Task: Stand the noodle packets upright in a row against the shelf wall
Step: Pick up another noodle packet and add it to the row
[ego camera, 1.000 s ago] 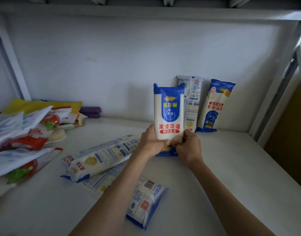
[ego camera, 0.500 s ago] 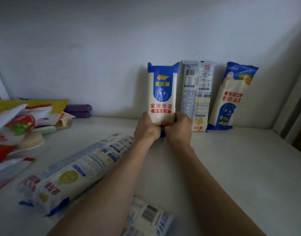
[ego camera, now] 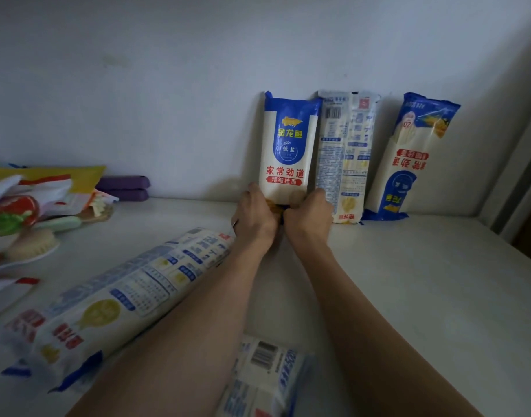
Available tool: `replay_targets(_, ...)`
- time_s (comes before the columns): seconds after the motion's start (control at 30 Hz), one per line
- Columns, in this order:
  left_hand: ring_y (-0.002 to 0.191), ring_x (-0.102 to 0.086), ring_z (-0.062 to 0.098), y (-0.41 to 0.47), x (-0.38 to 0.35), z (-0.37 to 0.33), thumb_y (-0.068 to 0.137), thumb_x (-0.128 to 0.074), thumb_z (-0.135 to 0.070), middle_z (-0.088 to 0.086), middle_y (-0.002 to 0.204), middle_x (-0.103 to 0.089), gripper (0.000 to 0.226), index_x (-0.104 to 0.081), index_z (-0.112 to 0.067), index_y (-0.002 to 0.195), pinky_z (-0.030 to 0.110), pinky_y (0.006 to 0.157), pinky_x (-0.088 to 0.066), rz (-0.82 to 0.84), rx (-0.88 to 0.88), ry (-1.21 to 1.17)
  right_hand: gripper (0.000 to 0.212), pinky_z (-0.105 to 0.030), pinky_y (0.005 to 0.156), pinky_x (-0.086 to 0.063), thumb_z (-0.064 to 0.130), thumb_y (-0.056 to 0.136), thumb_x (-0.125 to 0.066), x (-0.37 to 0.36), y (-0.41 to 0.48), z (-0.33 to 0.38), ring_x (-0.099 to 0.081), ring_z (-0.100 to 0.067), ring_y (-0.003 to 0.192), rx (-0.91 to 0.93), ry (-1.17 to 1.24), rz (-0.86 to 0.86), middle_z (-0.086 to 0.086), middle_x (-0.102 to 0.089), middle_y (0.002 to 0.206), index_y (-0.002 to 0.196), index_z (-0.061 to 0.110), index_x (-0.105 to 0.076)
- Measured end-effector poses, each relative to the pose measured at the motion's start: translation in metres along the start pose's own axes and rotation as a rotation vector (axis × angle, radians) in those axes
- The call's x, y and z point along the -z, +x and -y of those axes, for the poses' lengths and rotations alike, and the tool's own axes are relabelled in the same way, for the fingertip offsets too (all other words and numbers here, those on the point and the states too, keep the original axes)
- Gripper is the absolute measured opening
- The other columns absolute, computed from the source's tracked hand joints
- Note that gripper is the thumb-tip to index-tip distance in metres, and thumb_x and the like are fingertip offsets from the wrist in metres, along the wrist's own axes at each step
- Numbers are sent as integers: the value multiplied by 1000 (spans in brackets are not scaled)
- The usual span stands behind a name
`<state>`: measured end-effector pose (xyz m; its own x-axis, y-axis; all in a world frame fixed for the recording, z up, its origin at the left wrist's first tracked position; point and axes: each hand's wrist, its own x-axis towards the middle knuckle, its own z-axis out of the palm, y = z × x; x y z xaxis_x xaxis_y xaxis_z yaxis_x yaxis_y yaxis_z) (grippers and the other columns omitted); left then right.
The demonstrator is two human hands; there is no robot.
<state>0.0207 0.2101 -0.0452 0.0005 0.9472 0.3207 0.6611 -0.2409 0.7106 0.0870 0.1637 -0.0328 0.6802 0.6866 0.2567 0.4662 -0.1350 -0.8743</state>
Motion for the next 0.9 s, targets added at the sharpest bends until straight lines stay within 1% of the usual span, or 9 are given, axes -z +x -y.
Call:
replay_targets(0.1, 111, -59, 36, -2, 0, -3, 77, -75, -26, 14, 122, -59, 55, -45, -7, 120, 43, 82, -48, -14, 23, -39, 45, -43, 90, -50, -6, 78, -59, 1, 1, 1, -57, -40, 112, -17, 30, -12, -22, -58, 120, 121, -1, -46)
replay_targets(0.27, 108, -60, 39, -3, 1, -5, 79, -72, -22, 16, 118, -63, 52, -41, -7, 117, 46, 82, -49, -30, 27, -104, 37, -39, 84, -53, -5, 76, -58, -3, 6, -3, -61, -37, 104, -34, 53, 2, -19, -62, 114, 113, -1, -58)
replay_targets(0.37, 107, -60, 39, -5, 0, -7, 81, -68, -22, 16, 118, -63, 49, -40, -7, 118, 47, 84, -51, -17, 24, -123, 36, -41, 86, -56, -1, 74, -61, -8, 9, -7, -63, -36, 102, -13, 63, 30, -19, -64, 112, 111, -1, -61)
replay_targets(0.47, 107, -60, 39, -6, 0, -7, 81, -69, -24, 16, 118, -61, 49, -40, -8, 118, 47, 82, -50, -24, 0, -113, 30, -41, 80, -58, 8, 77, -61, -5, 13, -5, -65, -32, 96, 6, 41, 16, -15, -67, 106, 106, 2, -64)
replay_targets(0.57, 110, -59, 38, -6, -2, -5, 82, -68, -14, 17, 120, -59, 48, -39, -7, 121, 45, 80, -49, -21, -14, -82, 32, -37, 77, -55, 11, 78, -65, 19, 27, 1, -62, -26, 96, -22, 84, -300, -10, -63, 111, 109, 5, -58)
replay_targets(0.67, 110, -58, 35, -8, -3, -7, 82, -68, -11, 16, 121, -58, 52, -37, -7, 124, 41, 76, -47, -17, -6, -67, 63, -40, 97, -45, 7, 73, -67, 59, 55, -4, -46, -33, 118, -130, 111, -596, -17, -43, 131, 129, 2, -38)
replay_targets(0.73, 110, -59, 35, -8, -3, -9, 83, -67, -11, 16, 121, -58, 52, -36, -6, 124, 40, 75, -45, -26, 17, -73, 81, -42, 106, -38, 16, 72, -71, 81, 77, -18, -38, -36, 128, -292, 51, -570, -20, -35, 139, 139, 2, -27)
replay_targets(0.8, 109, -60, 34, -6, -4, -10, 83, -67, -11, 15, 120, -58, 52, -35, -6, 124, 41, 76, -47, -39, 41, -88, 92, -47, 109, -35, 25, 74, -75, 93, 93, -34, -35, -38, 132, -356, 9, -440, -21, -32, 144, 145, 5, -20)
replay_targets(0.9, 107, -62, 33, -5, -6, -10, 82, -69, -11, 15, 118, -59, 53, -34, -6, 122, 43, 77, -51, -58, 38, -111, 78, -51, 99, -47, 19, 74, -78, 101, 106, -51, -50, -37, 122, -146, 70, -285, -18, -48, 133, 136, 8, -31)
